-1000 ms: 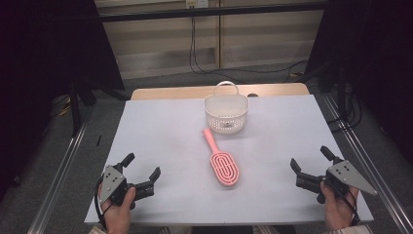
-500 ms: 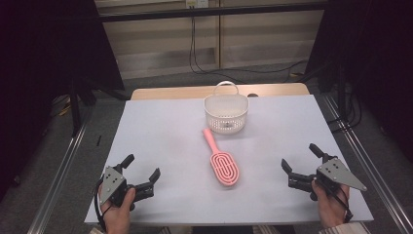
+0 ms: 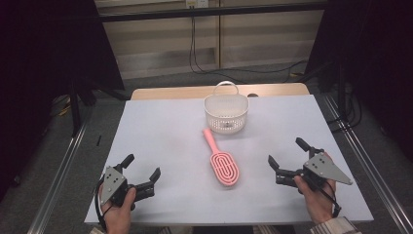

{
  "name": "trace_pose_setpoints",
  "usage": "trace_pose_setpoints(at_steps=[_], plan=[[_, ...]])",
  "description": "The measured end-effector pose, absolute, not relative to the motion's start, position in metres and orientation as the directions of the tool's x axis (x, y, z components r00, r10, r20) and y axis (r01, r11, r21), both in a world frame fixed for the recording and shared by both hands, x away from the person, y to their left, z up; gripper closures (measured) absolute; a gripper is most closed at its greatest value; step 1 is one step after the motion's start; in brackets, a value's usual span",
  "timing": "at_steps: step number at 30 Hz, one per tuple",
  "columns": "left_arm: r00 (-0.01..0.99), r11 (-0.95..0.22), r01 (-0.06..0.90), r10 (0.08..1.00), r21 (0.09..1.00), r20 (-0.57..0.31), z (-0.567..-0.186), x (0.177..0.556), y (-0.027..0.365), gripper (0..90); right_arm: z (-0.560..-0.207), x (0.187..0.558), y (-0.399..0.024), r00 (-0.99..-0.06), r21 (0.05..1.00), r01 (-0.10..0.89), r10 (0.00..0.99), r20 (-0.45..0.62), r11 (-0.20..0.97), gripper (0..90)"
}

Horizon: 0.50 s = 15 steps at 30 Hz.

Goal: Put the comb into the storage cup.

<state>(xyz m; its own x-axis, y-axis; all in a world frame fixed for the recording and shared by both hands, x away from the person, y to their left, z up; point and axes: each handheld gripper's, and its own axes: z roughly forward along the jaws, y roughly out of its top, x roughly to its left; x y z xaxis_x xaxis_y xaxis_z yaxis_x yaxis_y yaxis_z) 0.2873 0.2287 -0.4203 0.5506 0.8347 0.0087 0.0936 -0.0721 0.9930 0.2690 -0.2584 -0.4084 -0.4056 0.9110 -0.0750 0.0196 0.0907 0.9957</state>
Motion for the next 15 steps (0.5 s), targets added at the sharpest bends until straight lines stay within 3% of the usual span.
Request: trace_pose_setpoints(at_steps=[15], plan=[[0.555,-0.072,0.091,0.832,0.993,0.009,-0.421,0.289,0.228,2.4,-0.405,0.291,-0.221,-0.502,0.996,0.016,0.862,-0.071,0.092,0.0]])
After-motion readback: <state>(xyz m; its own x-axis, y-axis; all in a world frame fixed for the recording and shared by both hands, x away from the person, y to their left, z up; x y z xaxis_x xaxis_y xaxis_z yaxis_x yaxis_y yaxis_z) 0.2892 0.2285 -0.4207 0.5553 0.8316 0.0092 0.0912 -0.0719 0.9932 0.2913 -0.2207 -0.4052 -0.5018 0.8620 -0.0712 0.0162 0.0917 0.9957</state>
